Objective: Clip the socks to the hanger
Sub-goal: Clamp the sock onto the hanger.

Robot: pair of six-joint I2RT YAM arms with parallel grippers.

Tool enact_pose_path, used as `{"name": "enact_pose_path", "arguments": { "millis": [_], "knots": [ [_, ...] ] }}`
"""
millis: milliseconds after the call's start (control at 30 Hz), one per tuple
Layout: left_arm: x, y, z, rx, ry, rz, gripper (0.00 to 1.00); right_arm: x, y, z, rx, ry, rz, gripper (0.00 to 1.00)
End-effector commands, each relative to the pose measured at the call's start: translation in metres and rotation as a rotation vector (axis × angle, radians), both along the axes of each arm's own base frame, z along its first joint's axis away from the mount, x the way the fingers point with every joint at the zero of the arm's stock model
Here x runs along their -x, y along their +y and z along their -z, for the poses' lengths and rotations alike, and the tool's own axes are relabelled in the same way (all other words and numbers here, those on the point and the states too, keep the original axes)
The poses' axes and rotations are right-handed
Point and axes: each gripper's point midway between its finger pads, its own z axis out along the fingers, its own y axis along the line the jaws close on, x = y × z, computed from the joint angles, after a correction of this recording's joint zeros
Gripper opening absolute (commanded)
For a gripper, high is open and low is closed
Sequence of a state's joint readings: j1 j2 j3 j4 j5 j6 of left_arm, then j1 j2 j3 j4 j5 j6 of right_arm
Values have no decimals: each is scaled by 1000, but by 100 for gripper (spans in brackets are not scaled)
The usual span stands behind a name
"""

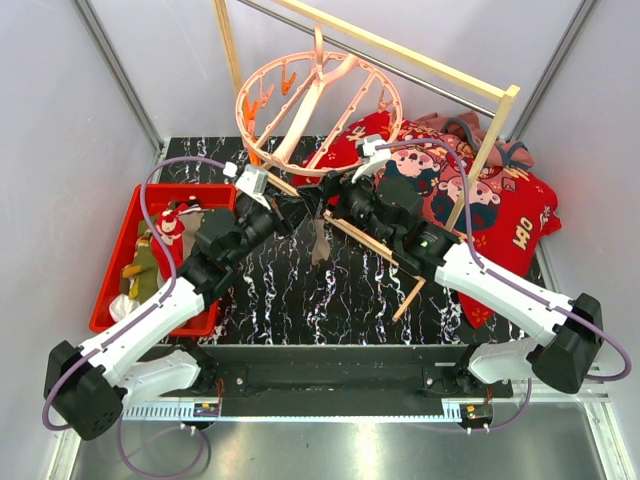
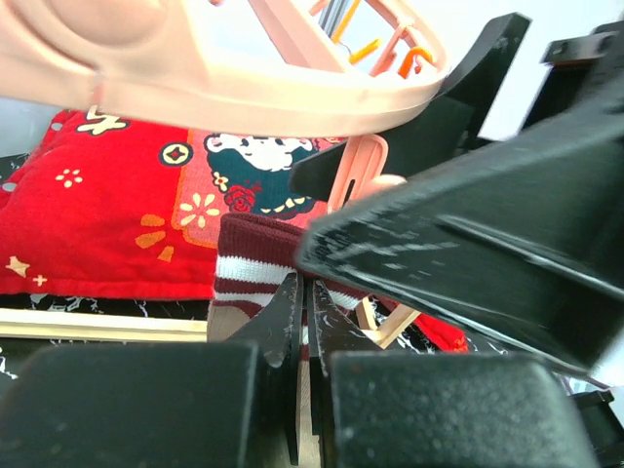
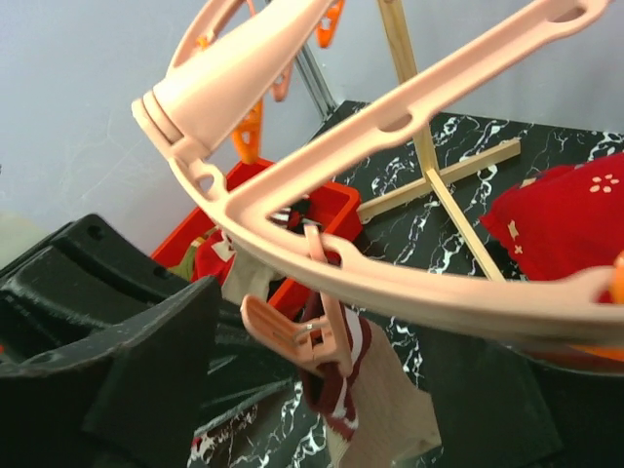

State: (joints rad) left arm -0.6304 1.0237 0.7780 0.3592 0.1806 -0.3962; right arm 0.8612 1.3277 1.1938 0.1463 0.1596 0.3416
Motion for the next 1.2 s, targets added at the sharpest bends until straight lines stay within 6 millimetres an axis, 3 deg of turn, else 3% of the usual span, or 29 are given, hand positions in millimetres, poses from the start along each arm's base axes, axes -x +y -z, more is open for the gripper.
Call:
{"name": "enact_pose_path", "arguments": {
  "millis": [0,200,400,733,1167],
  "knots": [
    [-5,0,-28,25,-73,-22,0,20,-11,-33,-25,-62,-49,91],
    [-8,5,-28,9,-64,-53,0,41,-33,-41,45,-103,-75,94],
    [-8,5,-29,2,-60,-55,0,56,-51,-22,201,-112,-104,92],
    [-4,7,-33,-2,-61,-50,0,19,-83,3,418,-197,113,86],
    [-1,7,-33,-9,-62,-38,0,-13,-85,-13,370,-316,286,69]
  ]
}}
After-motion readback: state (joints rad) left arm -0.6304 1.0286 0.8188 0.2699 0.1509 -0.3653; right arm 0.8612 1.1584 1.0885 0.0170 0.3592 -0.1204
